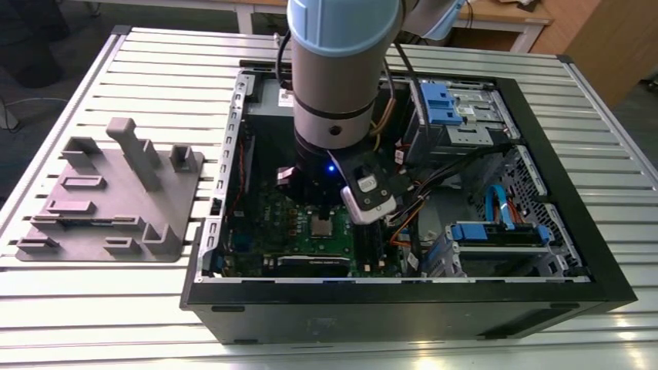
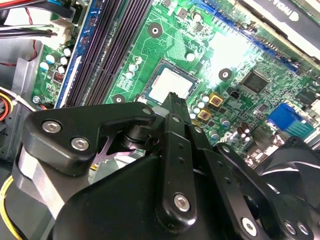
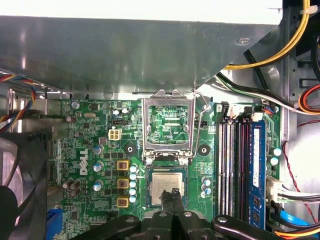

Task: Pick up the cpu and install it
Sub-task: 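Close the cpu cover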

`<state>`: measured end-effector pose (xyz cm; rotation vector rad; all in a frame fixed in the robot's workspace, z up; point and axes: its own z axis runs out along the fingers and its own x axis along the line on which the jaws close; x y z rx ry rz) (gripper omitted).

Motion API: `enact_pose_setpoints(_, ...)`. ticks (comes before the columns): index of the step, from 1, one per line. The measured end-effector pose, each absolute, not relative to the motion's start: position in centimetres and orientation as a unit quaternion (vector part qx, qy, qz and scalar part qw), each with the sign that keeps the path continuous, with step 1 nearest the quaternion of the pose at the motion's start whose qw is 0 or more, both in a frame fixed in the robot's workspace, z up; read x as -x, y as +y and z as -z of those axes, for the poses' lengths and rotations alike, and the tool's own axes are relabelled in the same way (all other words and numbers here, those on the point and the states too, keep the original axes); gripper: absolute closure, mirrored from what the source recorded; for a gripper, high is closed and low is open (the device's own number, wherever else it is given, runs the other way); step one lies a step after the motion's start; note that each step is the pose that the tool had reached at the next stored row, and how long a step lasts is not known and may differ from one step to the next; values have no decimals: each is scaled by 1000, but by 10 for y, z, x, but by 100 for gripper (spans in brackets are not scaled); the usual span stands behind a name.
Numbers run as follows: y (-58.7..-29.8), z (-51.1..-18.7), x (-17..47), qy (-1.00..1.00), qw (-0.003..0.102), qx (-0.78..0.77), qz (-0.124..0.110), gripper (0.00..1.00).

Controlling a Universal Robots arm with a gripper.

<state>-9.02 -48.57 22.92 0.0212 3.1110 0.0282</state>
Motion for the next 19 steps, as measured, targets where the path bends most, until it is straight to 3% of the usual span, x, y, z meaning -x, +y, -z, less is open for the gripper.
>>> enact_pose_setpoints(19,-483,-229,88,1000,15,3,-9,89)
